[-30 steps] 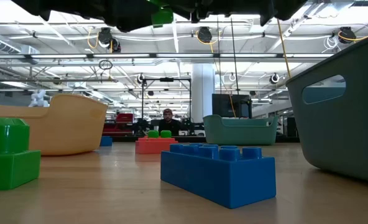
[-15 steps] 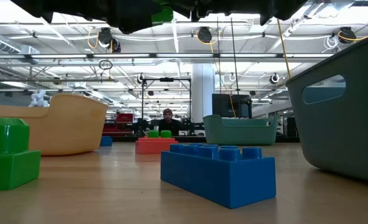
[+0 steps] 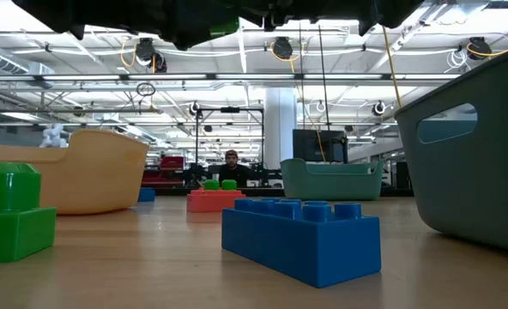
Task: Sort & place blocks by color
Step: Put the green game piece into the yellow bin, then put the orange game piece into the green bin
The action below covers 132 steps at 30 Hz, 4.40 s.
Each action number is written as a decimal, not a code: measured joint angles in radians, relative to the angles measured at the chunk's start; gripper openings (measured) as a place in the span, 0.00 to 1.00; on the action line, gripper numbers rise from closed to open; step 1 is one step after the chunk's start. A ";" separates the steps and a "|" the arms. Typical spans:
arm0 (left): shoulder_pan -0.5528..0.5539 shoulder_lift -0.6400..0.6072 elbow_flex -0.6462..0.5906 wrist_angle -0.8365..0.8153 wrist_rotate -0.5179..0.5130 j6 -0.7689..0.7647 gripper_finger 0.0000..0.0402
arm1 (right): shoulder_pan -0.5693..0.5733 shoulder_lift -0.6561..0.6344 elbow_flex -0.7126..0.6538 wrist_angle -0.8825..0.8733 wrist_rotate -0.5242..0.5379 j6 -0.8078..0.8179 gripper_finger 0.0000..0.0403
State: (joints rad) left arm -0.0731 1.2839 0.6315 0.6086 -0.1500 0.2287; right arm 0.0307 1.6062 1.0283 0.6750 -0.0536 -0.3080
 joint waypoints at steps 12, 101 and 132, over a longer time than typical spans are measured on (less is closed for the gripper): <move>0.001 -0.017 0.000 -0.029 -0.026 0.027 0.33 | -0.006 0.000 0.001 -0.028 0.005 0.014 0.45; 0.362 -0.322 0.001 -0.305 0.219 -0.127 0.54 | 0.026 -0.001 -0.070 -0.205 0.306 0.091 0.66; 0.359 -0.324 0.001 -0.320 0.317 -0.164 0.51 | 0.004 0.294 0.390 -1.000 0.101 0.187 0.66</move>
State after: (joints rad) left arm 0.2855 0.9600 0.6323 0.2890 0.1669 0.0649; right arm 0.0350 1.8998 1.4186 -0.3253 0.0476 -0.1215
